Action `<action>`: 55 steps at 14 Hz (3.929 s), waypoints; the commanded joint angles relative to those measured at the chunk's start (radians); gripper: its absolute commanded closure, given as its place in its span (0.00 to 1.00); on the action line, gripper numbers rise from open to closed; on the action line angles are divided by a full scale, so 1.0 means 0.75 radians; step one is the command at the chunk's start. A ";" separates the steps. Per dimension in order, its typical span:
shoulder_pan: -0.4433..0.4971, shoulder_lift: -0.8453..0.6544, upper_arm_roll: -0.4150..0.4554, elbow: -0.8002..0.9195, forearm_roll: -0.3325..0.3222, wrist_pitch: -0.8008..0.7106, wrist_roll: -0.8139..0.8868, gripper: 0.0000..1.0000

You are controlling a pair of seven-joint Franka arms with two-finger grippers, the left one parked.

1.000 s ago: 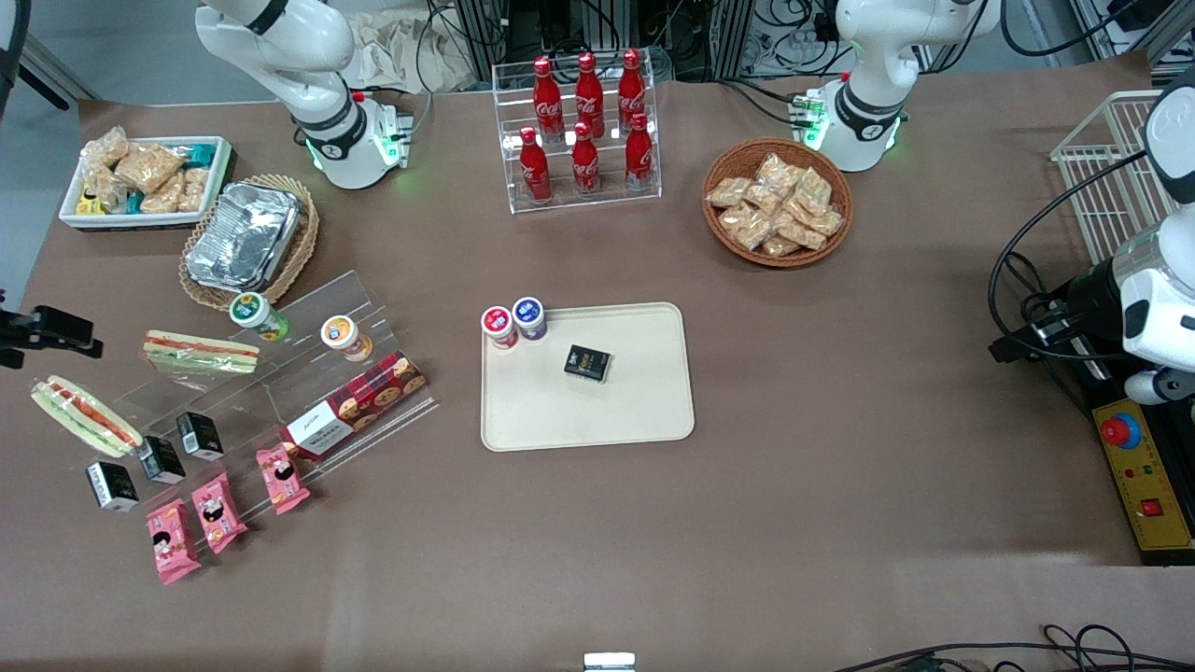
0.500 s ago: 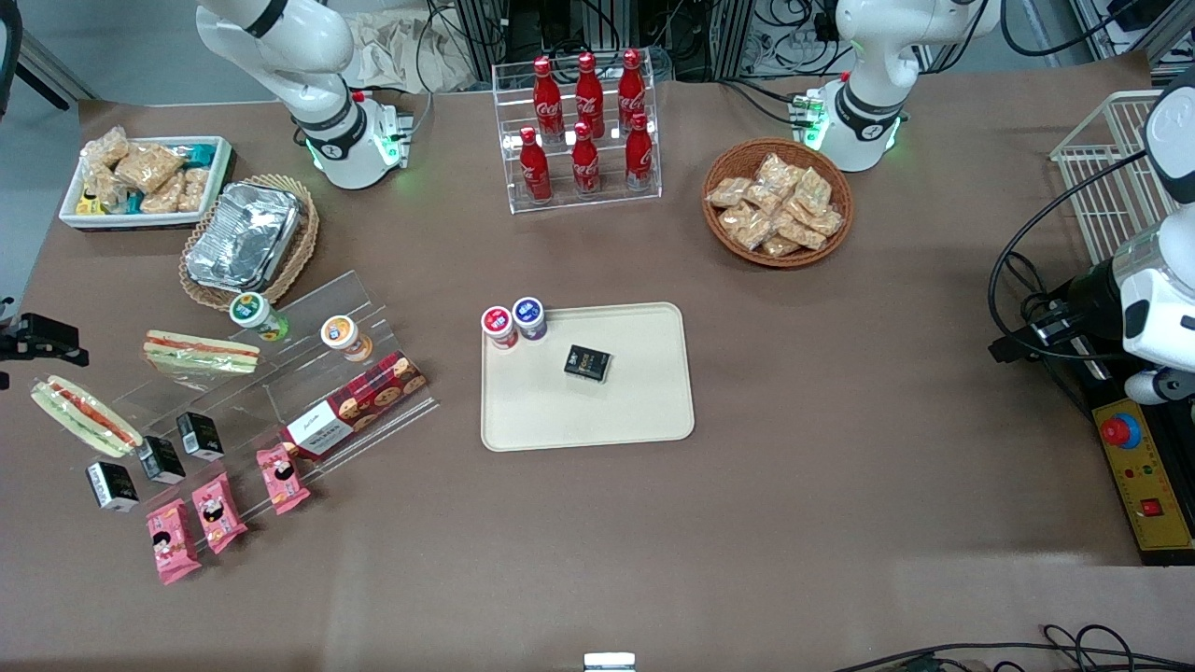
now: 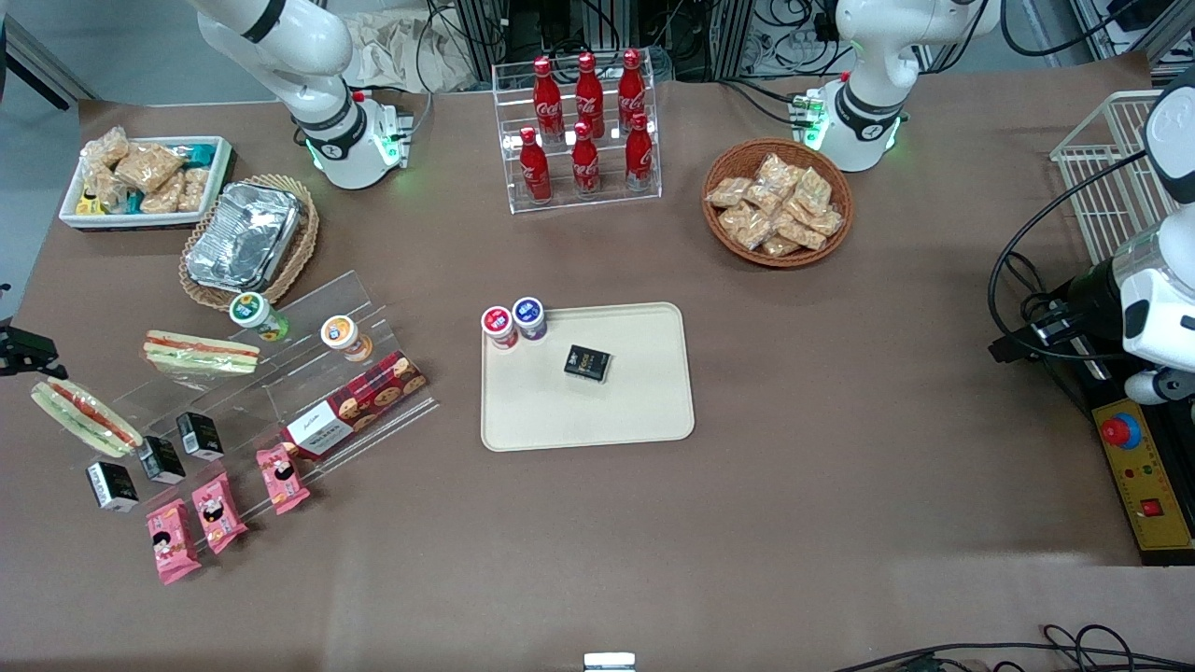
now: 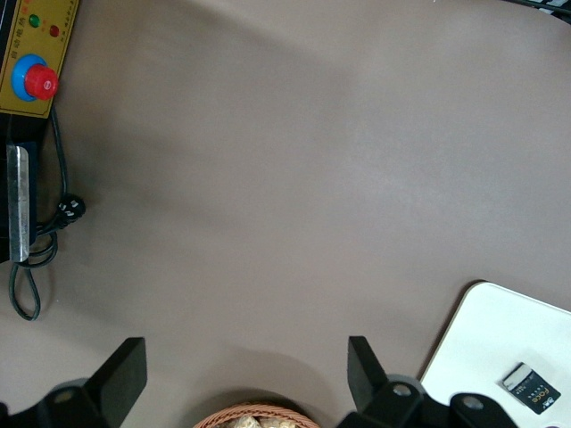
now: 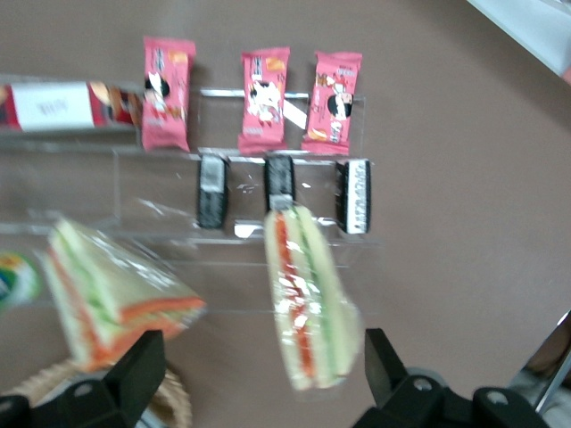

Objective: Place sandwich on tray
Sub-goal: 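Close the right gripper on the sandwich and lift it from the rack, then carry the held sandwich over the white tray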

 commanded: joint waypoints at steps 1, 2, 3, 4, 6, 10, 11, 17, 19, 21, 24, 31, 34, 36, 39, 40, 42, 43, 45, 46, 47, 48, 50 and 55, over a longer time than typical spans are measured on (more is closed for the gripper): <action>-0.047 0.050 0.014 0.001 0.003 0.035 -0.217 0.01; -0.053 0.066 0.014 -0.001 0.003 0.033 -0.260 0.01; -0.067 0.072 0.014 -0.027 0.003 0.035 -0.287 0.01; -0.084 0.074 0.014 -0.056 0.003 0.045 -0.310 0.01; -0.090 0.076 0.014 -0.099 0.003 0.106 -0.387 0.01; -0.116 0.121 0.014 -0.105 0.003 0.152 -0.449 0.01; -0.116 0.134 0.014 -0.105 0.003 0.156 -0.465 0.01; -0.133 0.179 0.014 -0.105 0.001 0.180 -0.498 0.01; -0.133 0.187 0.014 -0.103 0.001 0.201 -0.533 0.01; -0.127 0.187 0.014 -0.097 0.001 0.197 -0.533 0.14; -0.121 0.185 0.016 -0.075 -0.010 0.193 -0.525 0.51; -0.114 0.168 0.023 0.019 -0.012 0.126 -0.533 0.84; -0.063 0.156 0.029 0.136 -0.014 0.027 -0.533 0.84; 0.004 0.134 0.031 0.173 -0.010 -0.038 -0.519 0.84; 0.104 0.062 0.035 0.173 0.001 -0.140 -0.510 0.84; 0.151 0.022 0.035 0.173 0.007 -0.185 -0.492 0.84; 0.239 -0.030 0.035 0.173 0.041 -0.273 -0.392 0.84; 0.300 -0.044 0.035 0.173 0.054 -0.324 -0.339 0.84; 0.441 -0.059 0.033 0.173 0.058 -0.364 -0.259 0.84; 0.505 -0.059 0.033 0.173 0.058 -0.368 -0.206 0.84; 0.576 -0.057 0.033 0.171 0.062 -0.368 -0.143 0.84; 0.652 -0.055 0.031 0.171 0.076 -0.368 -0.041 0.84; 0.765 -0.044 0.031 0.169 0.123 -0.368 0.194 0.84; 1.067 0.099 0.029 0.167 0.160 -0.162 0.496 0.83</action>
